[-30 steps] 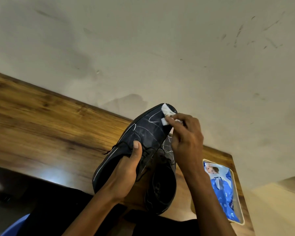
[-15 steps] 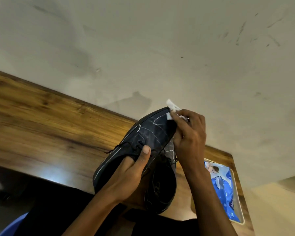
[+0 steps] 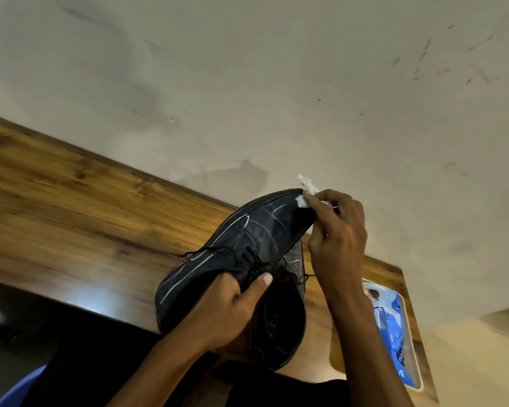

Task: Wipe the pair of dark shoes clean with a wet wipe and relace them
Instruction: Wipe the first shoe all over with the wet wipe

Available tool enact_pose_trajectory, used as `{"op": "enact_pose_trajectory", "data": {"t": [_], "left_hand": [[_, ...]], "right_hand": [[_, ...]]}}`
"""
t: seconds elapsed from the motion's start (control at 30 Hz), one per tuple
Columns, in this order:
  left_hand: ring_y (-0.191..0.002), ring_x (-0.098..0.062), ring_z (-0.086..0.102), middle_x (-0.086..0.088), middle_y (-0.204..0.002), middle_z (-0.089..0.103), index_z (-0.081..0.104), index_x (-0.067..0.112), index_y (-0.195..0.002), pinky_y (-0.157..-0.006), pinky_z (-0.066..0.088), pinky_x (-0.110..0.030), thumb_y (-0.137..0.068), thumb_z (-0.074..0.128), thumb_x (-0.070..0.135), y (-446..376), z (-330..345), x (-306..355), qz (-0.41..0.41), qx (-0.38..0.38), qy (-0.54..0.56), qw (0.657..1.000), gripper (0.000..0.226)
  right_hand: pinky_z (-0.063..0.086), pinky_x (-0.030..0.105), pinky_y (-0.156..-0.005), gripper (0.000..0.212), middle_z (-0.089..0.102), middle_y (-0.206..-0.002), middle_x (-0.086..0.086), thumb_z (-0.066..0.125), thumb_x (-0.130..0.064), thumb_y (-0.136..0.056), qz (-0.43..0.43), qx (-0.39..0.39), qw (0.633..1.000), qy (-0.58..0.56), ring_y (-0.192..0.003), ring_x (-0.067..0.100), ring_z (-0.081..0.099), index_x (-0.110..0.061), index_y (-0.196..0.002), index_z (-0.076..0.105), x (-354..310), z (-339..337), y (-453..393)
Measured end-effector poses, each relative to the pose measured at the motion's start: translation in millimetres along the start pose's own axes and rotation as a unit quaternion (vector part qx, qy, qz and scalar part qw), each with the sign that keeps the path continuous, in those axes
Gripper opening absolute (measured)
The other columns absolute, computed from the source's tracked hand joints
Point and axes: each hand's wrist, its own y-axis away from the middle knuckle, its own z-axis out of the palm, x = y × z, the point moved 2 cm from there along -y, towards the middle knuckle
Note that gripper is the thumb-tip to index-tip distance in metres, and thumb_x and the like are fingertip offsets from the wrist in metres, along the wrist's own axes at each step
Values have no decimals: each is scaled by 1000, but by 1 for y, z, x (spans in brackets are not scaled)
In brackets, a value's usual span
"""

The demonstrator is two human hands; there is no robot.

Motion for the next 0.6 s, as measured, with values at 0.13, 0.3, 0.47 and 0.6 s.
{"op": "enact_pose_trajectory", "data": {"t": [0.13, 0.3, 0.47, 0.6], "left_hand": [[-31, -5, 23, 11, -34, 24, 29, 22, -45, -37, 21, -15, -95, 57, 47, -7, 0, -2, 19, -7, -40, 999, 62], [-30, -6, 30, 7, -32, 32, 37, 18, -46, -40, 24, -17, -99, 54, 36, -8, 0, -6, 52, 11, -78, 996, 58], [-27, -9, 27, 7, -29, 27, 26, 21, -44, -37, 23, -16, -100, 51, 38, -2, 1, -2, 56, -11, -100, 993, 64], [-29, -8, 31, 7, -31, 32, 30, 19, -46, -38, 27, -15, -100, 54, 36, -4, 1, -3, 50, -9, -120, 992, 61]], "right_hand": [[41, 22, -94, 35, 67, -118, 17, 53, -3, -90, -40, -30, 998, -34, -107, 34, 61, -3, -119, 74, -24, 5, 14], [43, 25, -98, 46, 67, -121, 14, 48, -15, -85, -129, -91, 984, -80, -112, 27, 56, -4, -122, 73, -51, 6, 24], [43, 24, -91, 44, 69, -115, 15, 44, -8, -87, -24, 8, 1000, -14, -109, 29, 55, -3, -118, 74, -4, -3, 3], [45, 25, -97, 41, 69, -118, 16, 46, -5, -88, -46, -9, 998, -50, -110, 31, 58, 0, -118, 74, -27, 3, 18]]}}
